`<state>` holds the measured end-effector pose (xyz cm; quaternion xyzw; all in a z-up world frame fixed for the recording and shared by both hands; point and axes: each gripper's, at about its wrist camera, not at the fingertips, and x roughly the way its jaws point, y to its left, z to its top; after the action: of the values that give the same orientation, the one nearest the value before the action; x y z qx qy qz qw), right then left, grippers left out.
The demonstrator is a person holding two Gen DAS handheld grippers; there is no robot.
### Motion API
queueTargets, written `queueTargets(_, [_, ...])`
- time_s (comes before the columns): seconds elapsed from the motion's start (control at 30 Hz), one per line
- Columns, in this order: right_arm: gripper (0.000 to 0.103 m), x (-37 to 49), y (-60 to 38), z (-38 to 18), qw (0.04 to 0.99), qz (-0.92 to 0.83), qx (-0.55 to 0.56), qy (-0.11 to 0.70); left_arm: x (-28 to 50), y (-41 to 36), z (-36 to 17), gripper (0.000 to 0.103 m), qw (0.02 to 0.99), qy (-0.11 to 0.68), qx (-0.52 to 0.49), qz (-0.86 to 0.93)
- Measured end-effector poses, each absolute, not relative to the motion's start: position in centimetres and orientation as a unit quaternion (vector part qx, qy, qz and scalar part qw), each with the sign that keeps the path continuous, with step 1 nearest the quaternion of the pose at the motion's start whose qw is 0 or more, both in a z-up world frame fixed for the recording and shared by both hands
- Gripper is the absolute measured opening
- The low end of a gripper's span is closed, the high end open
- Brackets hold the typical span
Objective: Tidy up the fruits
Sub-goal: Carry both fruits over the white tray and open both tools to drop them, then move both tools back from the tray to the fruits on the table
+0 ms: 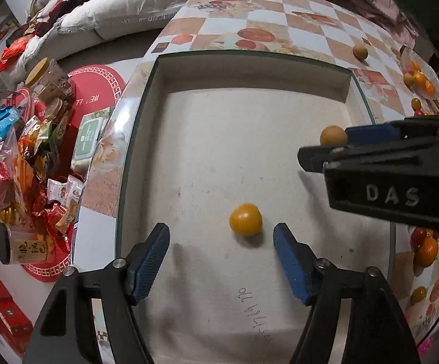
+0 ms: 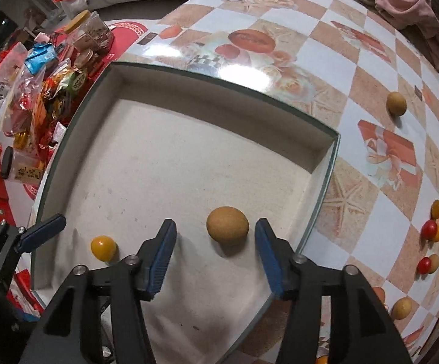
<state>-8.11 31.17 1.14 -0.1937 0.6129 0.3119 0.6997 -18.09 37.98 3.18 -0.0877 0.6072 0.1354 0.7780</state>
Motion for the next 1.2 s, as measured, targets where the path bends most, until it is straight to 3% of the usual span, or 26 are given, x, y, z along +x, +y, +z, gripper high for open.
queueTargets(0.17, [0.080, -8.2, 31.4, 2.4, 0.710, 0.315, -0.181, 0.604, -18.2, 38.1, 3.4, 0.072, 0.776, 0.609, -0.088, 0.136])
queueTargets(0.8, [0.081, -7.6, 28.0, 5.9, 0.734, 0.300, -0.140, 0.592, -17.5, 35.7, 5.2, 0.072, 0.786, 0.604, -0.061, 0.121])
queueTargets(1.2, [0.081, -6.2, 17.9, 7.1, 0.775, 0.223, -0.076, 0.587, -14.6, 30.3, 7.2, 0.072, 0.805, 0.588, -0.039, 0.069])
